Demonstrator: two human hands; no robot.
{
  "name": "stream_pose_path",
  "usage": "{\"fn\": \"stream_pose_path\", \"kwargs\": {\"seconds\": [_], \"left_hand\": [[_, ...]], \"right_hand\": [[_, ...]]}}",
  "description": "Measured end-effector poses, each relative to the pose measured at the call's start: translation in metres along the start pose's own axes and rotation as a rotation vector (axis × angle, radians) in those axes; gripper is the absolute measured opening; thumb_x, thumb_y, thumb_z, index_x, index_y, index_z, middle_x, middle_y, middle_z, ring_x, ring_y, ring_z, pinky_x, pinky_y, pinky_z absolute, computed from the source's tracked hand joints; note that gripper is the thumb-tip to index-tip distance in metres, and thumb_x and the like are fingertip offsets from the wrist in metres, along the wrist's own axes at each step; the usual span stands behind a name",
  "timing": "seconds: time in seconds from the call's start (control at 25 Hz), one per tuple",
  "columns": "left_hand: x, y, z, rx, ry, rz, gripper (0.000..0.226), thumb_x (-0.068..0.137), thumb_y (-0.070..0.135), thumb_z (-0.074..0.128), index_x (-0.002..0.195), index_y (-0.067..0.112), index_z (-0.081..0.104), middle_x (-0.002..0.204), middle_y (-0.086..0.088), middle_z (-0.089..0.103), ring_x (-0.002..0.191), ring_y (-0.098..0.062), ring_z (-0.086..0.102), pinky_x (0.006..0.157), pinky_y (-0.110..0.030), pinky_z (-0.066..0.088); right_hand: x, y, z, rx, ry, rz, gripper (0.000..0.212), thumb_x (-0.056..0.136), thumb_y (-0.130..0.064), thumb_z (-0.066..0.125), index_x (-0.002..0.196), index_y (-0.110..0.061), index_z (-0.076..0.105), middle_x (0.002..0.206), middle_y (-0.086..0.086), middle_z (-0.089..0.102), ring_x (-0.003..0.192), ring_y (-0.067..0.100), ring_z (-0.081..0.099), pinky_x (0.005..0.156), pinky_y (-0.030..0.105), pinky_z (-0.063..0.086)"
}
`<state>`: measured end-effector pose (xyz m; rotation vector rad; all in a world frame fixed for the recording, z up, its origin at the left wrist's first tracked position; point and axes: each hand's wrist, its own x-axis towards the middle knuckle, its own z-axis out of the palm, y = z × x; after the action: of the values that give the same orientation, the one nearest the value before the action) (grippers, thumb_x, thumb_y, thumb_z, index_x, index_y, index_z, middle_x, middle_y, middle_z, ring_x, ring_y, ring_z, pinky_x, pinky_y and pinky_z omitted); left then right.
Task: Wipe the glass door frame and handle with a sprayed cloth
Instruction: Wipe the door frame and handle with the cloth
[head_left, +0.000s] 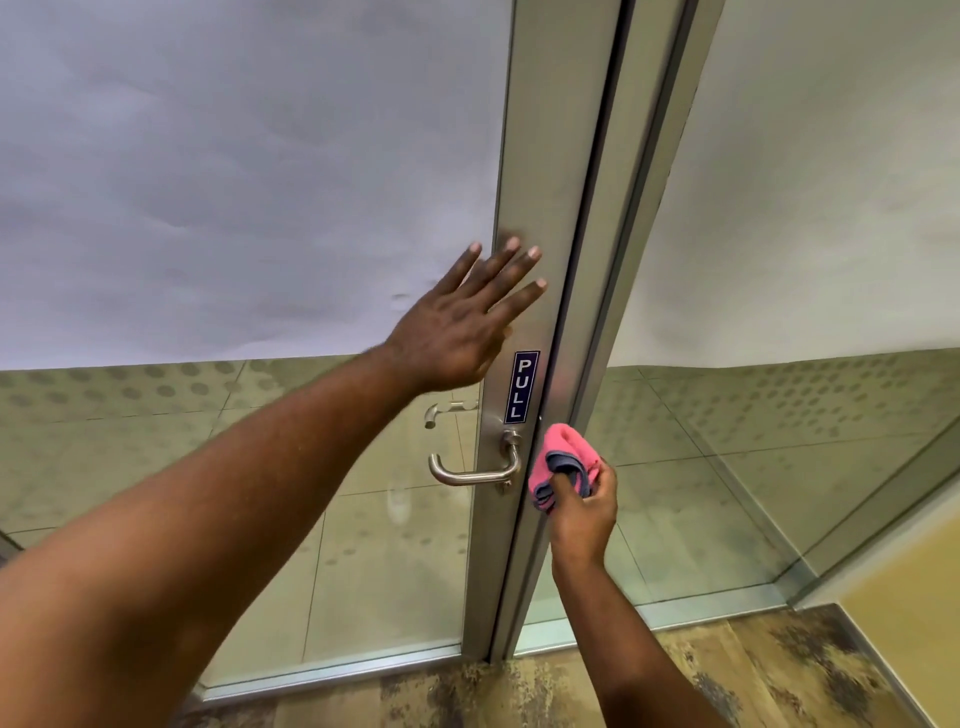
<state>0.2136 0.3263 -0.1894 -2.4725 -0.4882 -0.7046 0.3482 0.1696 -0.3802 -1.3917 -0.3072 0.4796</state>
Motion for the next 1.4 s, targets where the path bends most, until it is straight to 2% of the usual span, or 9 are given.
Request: {"fn": "stream_pose_path", "kwargs": {"seconds": [0.08, 0.36, 0.52, 0.68, 0.8, 0.96, 1.04, 1.16, 1.4], "left_hand": [[0.014, -0.014, 0.003, 0.051, 0.004, 0.046, 0.06, 0.109, 0.03, 0.031, 0.166, 0.015, 0.016, 0.174, -0.014, 0.009, 0.162, -0.029, 0.003, 0.13, -0.047, 0.0], [0.022, -0.024, 0.021, 0.147, 0.088, 0.097, 0.061, 0.11, 0.037, 0.031, 0.165, 0.014, 0.02, 0.174, -0.013, 0.016, 0.161, -0.032, 0.01, 0.129, -0.046, -0.004], [0.024, -0.026, 0.024, 0.167, 0.09, 0.09, 0.062, 0.11, 0.04, 0.03, 0.166, 0.014, 0.019, 0.174, -0.014, 0.015, 0.161, -0.033, 0.01, 0.129, -0.047, -0.005], [0.024, -0.025, 0.023, 0.16, 0.091, 0.088, 0.062, 0.11, 0.04, 0.03, 0.165, 0.014, 0.02, 0.173, -0.014, 0.016, 0.161, -0.033, 0.011, 0.129, -0.048, -0.002], [0.024, -0.024, 0.021, 0.163, 0.09, 0.089, 0.062, 0.11, 0.04, 0.031, 0.165, 0.013, 0.022, 0.173, -0.015, 0.018, 0.16, -0.034, 0.013, 0.129, -0.049, 0.002], [0.024, -0.024, 0.02, 0.167, 0.086, 0.092, 0.062, 0.11, 0.039, 0.033, 0.165, 0.013, 0.023, 0.172, -0.015, 0.019, 0.16, -0.034, 0.015, 0.129, -0.051, 0.006], [0.025, -0.023, 0.02, 0.177, 0.09, 0.092, 0.062, 0.11, 0.04, 0.032, 0.165, 0.013, 0.023, 0.172, -0.015, 0.019, 0.16, -0.034, 0.015, 0.128, -0.05, 0.006], [0.025, -0.024, 0.022, 0.18, 0.093, 0.096, 0.062, 0.11, 0.04, 0.031, 0.165, 0.013, 0.023, 0.173, -0.015, 0.019, 0.16, -0.034, 0.015, 0.128, -0.05, 0.004], [0.025, -0.025, 0.024, 0.174, 0.116, 0.1, 0.061, 0.11, 0.039, 0.032, 0.165, 0.013, 0.024, 0.172, -0.015, 0.021, 0.16, -0.034, 0.016, 0.129, -0.047, -0.001]], "right_hand": [[0.001, 0.009, 0.003, -0.09, -0.074, -0.043, 0.054, 0.087, -0.005, 0.077, 0.134, -0.026, 0.06, 0.127, 0.0, 0.066, 0.114, 0.022, 0.066, 0.077, 0.012, 0.055], [0.002, 0.023, 0.031, -0.602, -0.379, -0.347, 0.069, 0.088, -0.017, 0.078, 0.148, -0.036, 0.05, 0.154, -0.004, 0.047, 0.139, 0.018, 0.045, 0.108, 0.039, 0.05], [-0.001, 0.024, 0.037, -0.706, -0.406, -0.468, 0.062, 0.083, -0.016, 0.078, 0.14, -0.034, 0.059, 0.151, -0.006, 0.05, 0.141, 0.02, 0.043, 0.109, 0.046, 0.05], [0.01, 0.031, 0.028, -0.817, -0.482, -0.57, 0.061, 0.083, -0.022, 0.076, 0.136, -0.043, 0.057, 0.15, -0.011, 0.049, 0.141, 0.016, 0.042, 0.108, 0.039, 0.048], [0.012, 0.039, 0.033, -0.352, -0.323, -0.261, 0.052, 0.092, -0.008, 0.07, 0.128, -0.044, 0.061, 0.138, -0.009, 0.058, 0.128, 0.019, 0.057, 0.101, 0.039, 0.055], [0.011, 0.045, 0.051, 0.366, -0.091, 0.286, 0.033, 0.101, 0.0, 0.051, 0.13, -0.013, 0.061, 0.093, -0.001, 0.078, 0.083, 0.02, 0.077, 0.068, 0.034, 0.063], [0.004, 0.045, 0.056, 0.596, -0.062, 0.48, 0.035, 0.103, -0.001, 0.046, 0.134, -0.01, 0.059, 0.098, 0.007, 0.077, 0.073, 0.019, 0.077, 0.065, 0.035, 0.064], [-0.015, 0.05, 0.06, 0.745, -0.017, 0.668, 0.036, 0.101, -0.002, 0.049, 0.136, -0.006, 0.059, 0.101, 0.014, 0.075, 0.09, 0.029, 0.073, 0.09, 0.05, 0.059], [-0.055, 0.047, 0.083, 0.841, -0.146, 0.818, 0.03, 0.096, 0.001, 0.047, 0.12, -0.004, 0.066, 0.099, 0.023, 0.078, 0.094, 0.038, 0.076, 0.083, 0.05, 0.063]]}}
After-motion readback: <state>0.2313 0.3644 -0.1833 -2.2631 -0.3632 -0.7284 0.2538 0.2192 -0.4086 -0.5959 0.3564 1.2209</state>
